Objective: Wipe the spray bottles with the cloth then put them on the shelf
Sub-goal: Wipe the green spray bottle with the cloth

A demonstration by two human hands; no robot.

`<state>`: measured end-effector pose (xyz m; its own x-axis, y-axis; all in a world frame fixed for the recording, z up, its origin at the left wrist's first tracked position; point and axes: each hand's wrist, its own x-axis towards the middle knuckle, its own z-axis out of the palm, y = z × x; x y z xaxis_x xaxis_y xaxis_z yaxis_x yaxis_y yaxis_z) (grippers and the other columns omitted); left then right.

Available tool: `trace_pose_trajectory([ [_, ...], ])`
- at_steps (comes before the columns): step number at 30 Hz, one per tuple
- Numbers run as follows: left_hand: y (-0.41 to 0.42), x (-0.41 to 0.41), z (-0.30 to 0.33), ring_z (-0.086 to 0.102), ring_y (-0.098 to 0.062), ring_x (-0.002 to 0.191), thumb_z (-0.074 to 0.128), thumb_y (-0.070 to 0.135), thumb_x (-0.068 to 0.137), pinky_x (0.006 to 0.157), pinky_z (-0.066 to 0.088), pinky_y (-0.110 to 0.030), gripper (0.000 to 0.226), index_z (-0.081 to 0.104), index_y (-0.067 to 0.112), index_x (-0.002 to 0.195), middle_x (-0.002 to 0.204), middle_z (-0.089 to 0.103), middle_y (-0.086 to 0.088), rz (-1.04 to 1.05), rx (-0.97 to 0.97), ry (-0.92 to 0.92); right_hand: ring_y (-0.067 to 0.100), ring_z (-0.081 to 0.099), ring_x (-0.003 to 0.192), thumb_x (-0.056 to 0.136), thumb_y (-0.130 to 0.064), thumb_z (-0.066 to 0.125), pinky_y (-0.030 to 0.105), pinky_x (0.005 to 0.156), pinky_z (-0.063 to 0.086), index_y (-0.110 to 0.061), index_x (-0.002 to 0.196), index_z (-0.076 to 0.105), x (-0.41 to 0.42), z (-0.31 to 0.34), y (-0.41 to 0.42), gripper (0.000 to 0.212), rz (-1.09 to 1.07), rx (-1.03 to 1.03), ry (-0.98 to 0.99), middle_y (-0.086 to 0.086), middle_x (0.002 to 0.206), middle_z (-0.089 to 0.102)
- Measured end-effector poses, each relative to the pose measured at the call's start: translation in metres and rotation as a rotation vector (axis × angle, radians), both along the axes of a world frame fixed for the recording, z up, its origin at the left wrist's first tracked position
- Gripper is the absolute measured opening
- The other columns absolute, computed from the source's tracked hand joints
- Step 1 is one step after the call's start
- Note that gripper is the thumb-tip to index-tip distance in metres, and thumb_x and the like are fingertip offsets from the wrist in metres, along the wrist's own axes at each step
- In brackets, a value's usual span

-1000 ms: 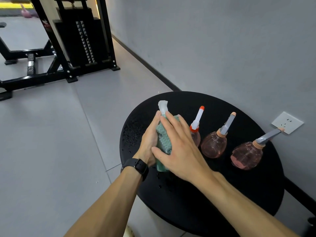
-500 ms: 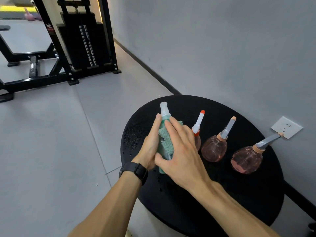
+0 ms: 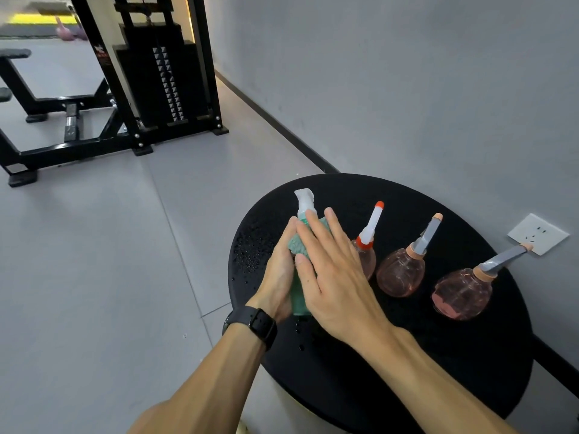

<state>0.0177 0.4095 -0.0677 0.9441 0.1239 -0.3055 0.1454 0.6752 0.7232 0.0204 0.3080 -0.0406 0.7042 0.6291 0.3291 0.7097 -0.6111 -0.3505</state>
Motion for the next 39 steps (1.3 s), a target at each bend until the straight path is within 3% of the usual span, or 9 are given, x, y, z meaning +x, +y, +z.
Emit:
trace_pose_trajectory([
  [4,0.004,0.0,-0.001,0.069,-0.029,0.103,0.05,0.067,0.091,0.09,0.054,-0.042,0.065,0.07,0.013,0.121,0.109,0.071,-0.013,0.004,0.025,0.027,-0.002,-0.012,0.146,0.1,-0.038,0.017,0.008,0.109,-0.009,-0.023,0.154,0.017,0.0,-0.003,-0.007,0.055,0.015,0.071,0.103,-0.013,0.162,0.008],
  [8,0.01,0.001,-0.003,0.064,-0.03,0.105,0.048,0.07,0.09,0.1,0.049,-0.045,0.068,0.069,0.01,0.117,0.113,0.066,-0.015,0.003,0.03,0.039,-0.004,-0.01,0.145,0.099,-0.043,0.014,0.009,0.113,-0.007,-0.025,0.154,0.014,-0.011,-0.007,-0.017,0.058,0.027,0.104,0.16,-0.015,0.161,0.009],
  [14,0.009,0.003,-0.002,0.069,-0.027,0.096,0.044,0.076,0.088,0.088,0.055,-0.04,0.074,0.07,0.011,0.112,0.105,0.072,-0.012,-0.061,0.037,0.031,-0.005,-0.008,0.145,0.098,-0.043,0.015,0.016,0.116,-0.001,-0.027,0.153,0.015,-0.02,-0.004,-0.027,0.057,0.035,0.104,0.163,-0.02,0.159,0.008],
  [16,0.006,0.002,0.002,0.068,-0.026,0.097,0.042,0.077,0.088,0.09,0.054,-0.04,0.073,0.07,0.013,0.11,0.104,0.071,-0.011,-0.101,0.009,0.011,-0.006,-0.007,0.145,0.099,-0.043,0.016,0.01,0.114,-0.004,-0.023,0.153,0.019,-0.016,0.0,-0.026,0.058,0.031,0.115,0.162,-0.02,0.158,0.01],
  [22,0.006,-0.001,0.012,0.063,-0.027,0.104,0.05,0.053,0.097,0.091,0.053,-0.039,0.05,0.067,0.012,0.121,0.112,0.066,-0.011,-0.111,-0.041,-0.097,-0.009,-0.01,0.143,0.106,-0.031,0.024,-0.004,0.098,-0.013,-0.024,0.155,0.014,0.005,0.015,-0.018,0.051,0.009,0.113,0.226,-0.017,0.161,0.007],
  [26,0.008,0.002,0.006,0.063,-0.028,0.121,0.046,0.065,0.095,0.107,0.046,-0.051,0.059,0.064,0.021,0.131,0.131,0.065,-0.01,-0.079,0.079,-0.062,-0.006,-0.012,0.143,0.106,-0.029,0.027,0.0,0.102,-0.014,-0.023,0.155,0.014,0.016,0.021,-0.007,0.051,0.037,0.088,0.189,-0.014,0.162,0.005],
  [29,0.009,0.005,0.002,0.064,-0.029,0.12,0.045,0.073,0.091,0.106,0.045,-0.058,0.064,0.064,0.025,0.13,0.13,0.066,-0.011,-0.051,0.121,-0.014,-0.003,-0.011,0.145,0.106,-0.03,0.025,0.009,0.108,-0.009,-0.022,0.155,0.013,0.024,0.025,0.001,0.051,0.033,0.062,0.231,-0.013,0.162,0.003],
  [33,0.006,0.003,0.006,0.065,-0.023,0.119,0.033,0.063,0.1,0.105,0.047,-0.049,0.056,0.059,0.027,0.135,0.128,0.069,-0.006,-0.054,0.101,-0.041,0.002,-0.008,0.147,0.106,-0.03,0.025,0.023,0.115,0.001,-0.02,0.155,0.015,0.032,0.028,0.008,0.051,0.012,0.034,0.271,-0.011,0.162,0.004],
  [39,0.005,0.0,0.009,0.068,-0.024,0.112,0.041,0.058,0.1,0.087,0.054,-0.038,0.052,0.065,0.02,0.128,0.121,0.071,-0.01,-0.043,0.096,-0.07,0.002,-0.003,0.147,0.106,-0.027,0.028,0.019,0.116,0.003,-0.018,0.154,0.019,0.026,0.027,0.007,0.049,0.036,0.034,0.256,-0.009,0.161,0.012],
])
